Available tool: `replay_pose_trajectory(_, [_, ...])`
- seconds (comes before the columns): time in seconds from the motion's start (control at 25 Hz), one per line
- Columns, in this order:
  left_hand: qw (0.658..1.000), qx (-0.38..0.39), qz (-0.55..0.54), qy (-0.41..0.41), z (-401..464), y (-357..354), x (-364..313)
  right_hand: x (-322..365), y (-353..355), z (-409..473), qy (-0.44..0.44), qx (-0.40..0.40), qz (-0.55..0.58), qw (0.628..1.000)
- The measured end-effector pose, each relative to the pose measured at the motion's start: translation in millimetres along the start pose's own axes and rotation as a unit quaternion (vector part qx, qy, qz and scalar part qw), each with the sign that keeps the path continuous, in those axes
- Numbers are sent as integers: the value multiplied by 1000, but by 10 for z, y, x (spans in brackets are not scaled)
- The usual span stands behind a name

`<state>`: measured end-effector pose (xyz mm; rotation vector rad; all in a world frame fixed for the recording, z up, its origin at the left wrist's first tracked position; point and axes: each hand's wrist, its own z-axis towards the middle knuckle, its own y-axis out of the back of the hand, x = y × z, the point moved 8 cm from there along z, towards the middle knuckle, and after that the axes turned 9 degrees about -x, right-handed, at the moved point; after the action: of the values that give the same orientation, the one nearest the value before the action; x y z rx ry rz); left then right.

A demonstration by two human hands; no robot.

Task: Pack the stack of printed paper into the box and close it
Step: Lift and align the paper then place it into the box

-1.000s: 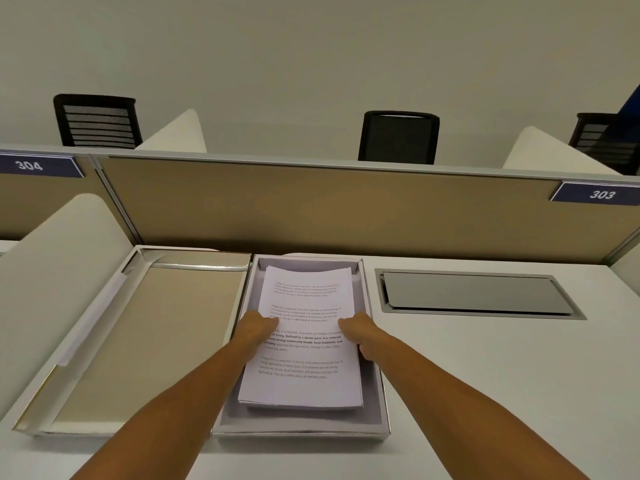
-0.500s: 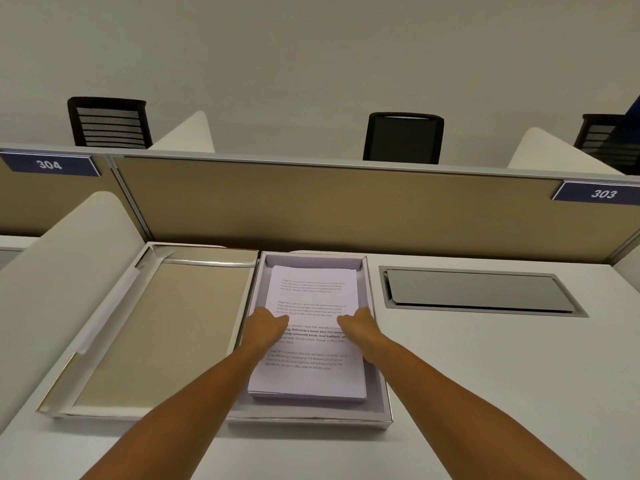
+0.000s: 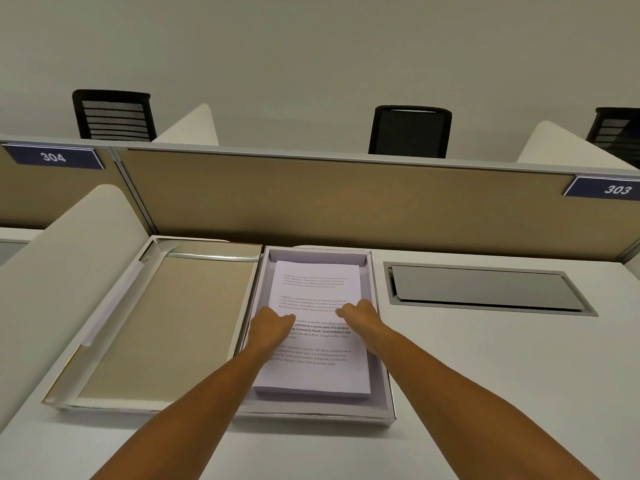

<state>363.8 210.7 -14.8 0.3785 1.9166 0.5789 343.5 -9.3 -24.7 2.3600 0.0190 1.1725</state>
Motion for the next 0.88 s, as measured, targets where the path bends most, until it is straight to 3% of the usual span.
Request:
replay_pose_trajectory(0.2, [999,5,-37,18,17,-33,-15,0,7,24,-27,-8,23,999])
replay_pose_trajectory(0.4, [998,37,-35,20,26,-60,-15,10,25,68,-4,-6,-35,999])
replay_pose_trajectory(0.48, [998,47,27,-20,12,-44,-48,36,15,62,20,-6,-79,997])
replay_pose_trajectory(0.6, [979,7,120,-165,-125,-14,-153,169,45,75,90,-39,-138,986])
replay_pose_trajectory(0.68, [934,25,185,-304,-311,-107,-215,341,80,115,156,-71,-166,971])
replay_pose_trajectory(0.76, [846,57,307,-433,-499,-264,-138,531,82,176,219,-92,-187,953])
replay_pose_trajectory(0.8, [802,72,354,-475,-563,-321,-72,623,70,213,247,-95,-204,943])
replay_pose_trajectory(0.88, [750,108,400,-516,-643,-386,30,802,27,318,293,-92,-245,920])
